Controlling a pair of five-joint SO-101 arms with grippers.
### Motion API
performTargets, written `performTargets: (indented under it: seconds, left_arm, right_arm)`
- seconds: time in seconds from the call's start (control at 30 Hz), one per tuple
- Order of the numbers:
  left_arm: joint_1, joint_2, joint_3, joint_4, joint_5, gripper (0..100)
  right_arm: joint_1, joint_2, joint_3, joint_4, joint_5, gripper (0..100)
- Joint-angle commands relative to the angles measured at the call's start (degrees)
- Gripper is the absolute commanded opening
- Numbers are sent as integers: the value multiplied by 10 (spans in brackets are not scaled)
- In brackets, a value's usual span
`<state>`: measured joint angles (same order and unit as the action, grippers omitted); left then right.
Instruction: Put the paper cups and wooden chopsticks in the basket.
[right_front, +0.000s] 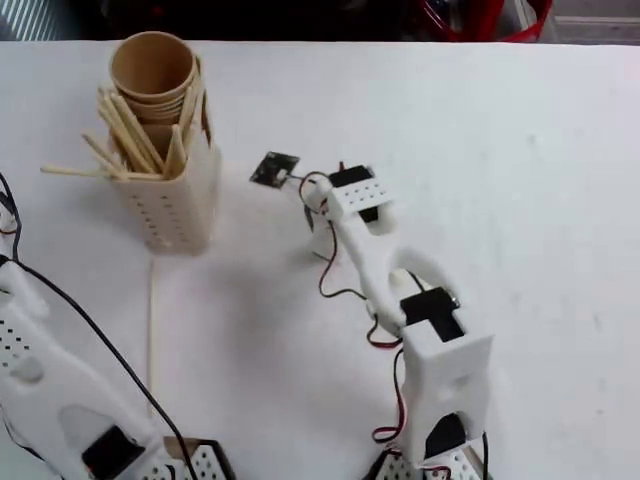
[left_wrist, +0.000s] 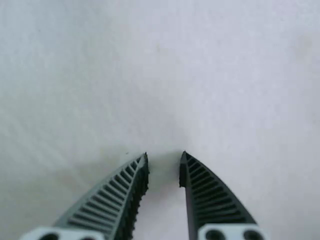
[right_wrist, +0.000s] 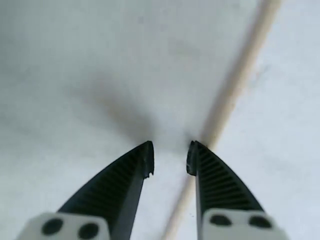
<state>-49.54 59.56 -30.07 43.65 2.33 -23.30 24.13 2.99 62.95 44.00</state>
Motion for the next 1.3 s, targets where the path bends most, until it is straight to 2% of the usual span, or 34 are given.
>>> performTargets:
  seconds: [0.0,0.17,0.6,0.73,0.8,1.1,1.27]
  left_arm:
    - [-30,73,9,-3,4,128]
    - [-29,73,9,-3,4,128]
    - [-29,73,10,-3,4,128]
    - [-29,73,10,-3,4,128]
    - [-29,73,10,-3,4,128]
    - [-29,73,6,-3,4,128]
    - [-27,73,9,-3,4,128]
  right_arm:
    - [29,-9,-50,22,5,120]
    - [29,-9,-115,92,5,120]
    - [61,107,-137,40,9,113]
    - [59,109,-143,43,5,9]
    - [59,98,-150,46,4,26]
    - [44,-114,-135,112,-131,17]
    - [-13,-318,-13,85,-157,17]
